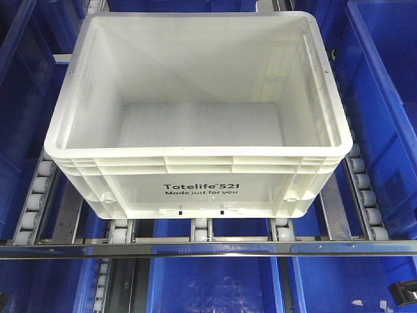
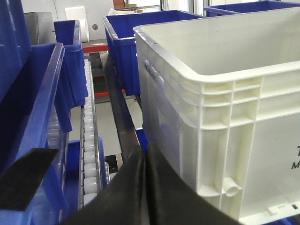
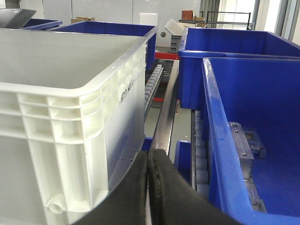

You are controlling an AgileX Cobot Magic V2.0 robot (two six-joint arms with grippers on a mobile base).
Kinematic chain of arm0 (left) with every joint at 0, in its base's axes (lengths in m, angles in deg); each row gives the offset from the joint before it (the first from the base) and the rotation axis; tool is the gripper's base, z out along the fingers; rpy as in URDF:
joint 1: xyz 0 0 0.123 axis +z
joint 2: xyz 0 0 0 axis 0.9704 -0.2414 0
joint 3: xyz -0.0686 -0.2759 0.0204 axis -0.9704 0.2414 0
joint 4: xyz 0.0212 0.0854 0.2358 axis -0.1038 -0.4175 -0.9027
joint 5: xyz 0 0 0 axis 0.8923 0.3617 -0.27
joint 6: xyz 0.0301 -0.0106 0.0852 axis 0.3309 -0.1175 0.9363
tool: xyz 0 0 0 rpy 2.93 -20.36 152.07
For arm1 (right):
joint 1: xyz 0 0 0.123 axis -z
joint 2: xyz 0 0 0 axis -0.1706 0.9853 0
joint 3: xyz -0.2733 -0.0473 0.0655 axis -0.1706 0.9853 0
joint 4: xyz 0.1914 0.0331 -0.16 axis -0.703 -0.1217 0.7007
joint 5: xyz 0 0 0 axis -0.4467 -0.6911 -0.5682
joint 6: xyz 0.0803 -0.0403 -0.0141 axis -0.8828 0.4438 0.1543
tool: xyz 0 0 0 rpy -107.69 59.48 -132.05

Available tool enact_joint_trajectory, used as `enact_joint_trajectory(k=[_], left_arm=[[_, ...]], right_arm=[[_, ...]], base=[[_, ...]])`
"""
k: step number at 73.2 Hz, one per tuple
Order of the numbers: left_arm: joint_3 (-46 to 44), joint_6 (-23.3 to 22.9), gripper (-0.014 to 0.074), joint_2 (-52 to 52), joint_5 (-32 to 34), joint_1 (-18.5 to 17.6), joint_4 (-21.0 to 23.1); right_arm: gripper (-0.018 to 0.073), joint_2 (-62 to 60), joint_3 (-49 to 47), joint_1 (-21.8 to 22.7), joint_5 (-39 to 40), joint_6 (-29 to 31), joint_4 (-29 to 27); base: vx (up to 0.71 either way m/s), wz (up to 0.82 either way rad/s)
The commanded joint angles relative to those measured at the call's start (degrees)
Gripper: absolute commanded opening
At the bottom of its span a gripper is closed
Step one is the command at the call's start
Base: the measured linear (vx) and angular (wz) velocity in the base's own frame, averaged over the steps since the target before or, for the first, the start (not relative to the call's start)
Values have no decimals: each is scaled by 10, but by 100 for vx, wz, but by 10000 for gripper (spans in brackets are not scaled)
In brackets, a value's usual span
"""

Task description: Move bin from left to right shelf

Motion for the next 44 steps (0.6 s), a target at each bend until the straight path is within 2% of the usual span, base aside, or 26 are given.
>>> enact_joint_trajectory(k=[1,44], left_arm=[[-10,-1,-8,7,39,0,2],[-10,-1,-8,7,39,0,2]], right_arm=[[-8,-8,11,2,40,-1,6],[-8,-7,11,2,40,-1,6]], base=[[0,0],[0,0]])
